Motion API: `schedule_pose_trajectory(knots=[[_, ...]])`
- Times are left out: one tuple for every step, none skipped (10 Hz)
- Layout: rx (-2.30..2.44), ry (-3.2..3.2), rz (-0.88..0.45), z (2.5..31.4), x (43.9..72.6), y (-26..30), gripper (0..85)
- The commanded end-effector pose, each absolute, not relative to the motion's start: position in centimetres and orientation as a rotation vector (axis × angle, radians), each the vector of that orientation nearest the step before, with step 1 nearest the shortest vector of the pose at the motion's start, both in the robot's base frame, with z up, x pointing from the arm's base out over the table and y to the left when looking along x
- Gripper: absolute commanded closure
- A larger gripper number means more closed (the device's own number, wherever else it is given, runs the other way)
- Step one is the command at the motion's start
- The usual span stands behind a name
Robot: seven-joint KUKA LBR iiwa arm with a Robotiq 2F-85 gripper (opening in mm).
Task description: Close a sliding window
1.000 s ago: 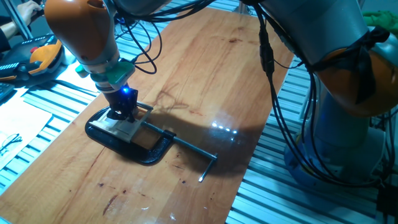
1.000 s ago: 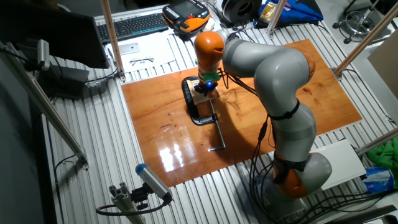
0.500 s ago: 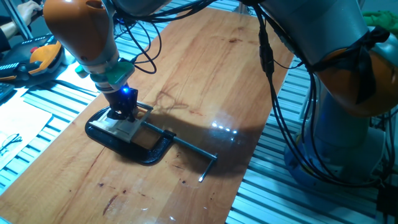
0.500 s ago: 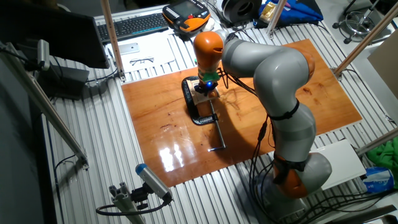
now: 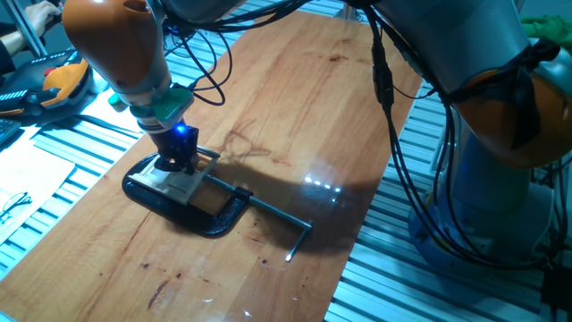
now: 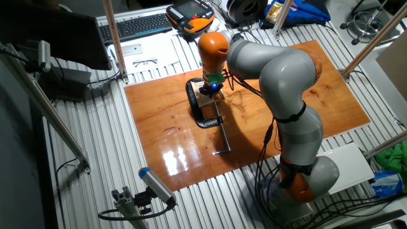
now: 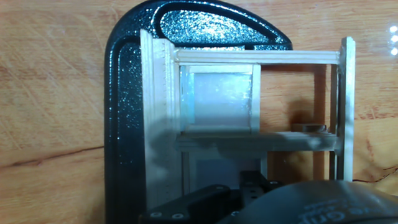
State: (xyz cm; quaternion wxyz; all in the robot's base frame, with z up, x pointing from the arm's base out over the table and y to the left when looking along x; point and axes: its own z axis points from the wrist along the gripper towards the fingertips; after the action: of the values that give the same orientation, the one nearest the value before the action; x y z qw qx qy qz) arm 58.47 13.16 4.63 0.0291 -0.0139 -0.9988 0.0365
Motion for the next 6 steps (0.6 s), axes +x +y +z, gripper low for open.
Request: schedule_pose_trajectory(knots=[[-0.043,-3.081,0.112,4.64,58.46,13.13,85.0],[-0.043,-3.081,0.115,4.65,58.47,13.10,85.0],[-0.041,-3.081,0.115,4.65,58.46,13.08,85.0],[-0.041,-3.081,0.115,4.68,58.47,13.04,85.0],[-0.041,-3.079,0.119,4.74,58.47,13.01,85.0],[-0.041,-3.079,0.119,4.77,58.46,12.99,85.0]])
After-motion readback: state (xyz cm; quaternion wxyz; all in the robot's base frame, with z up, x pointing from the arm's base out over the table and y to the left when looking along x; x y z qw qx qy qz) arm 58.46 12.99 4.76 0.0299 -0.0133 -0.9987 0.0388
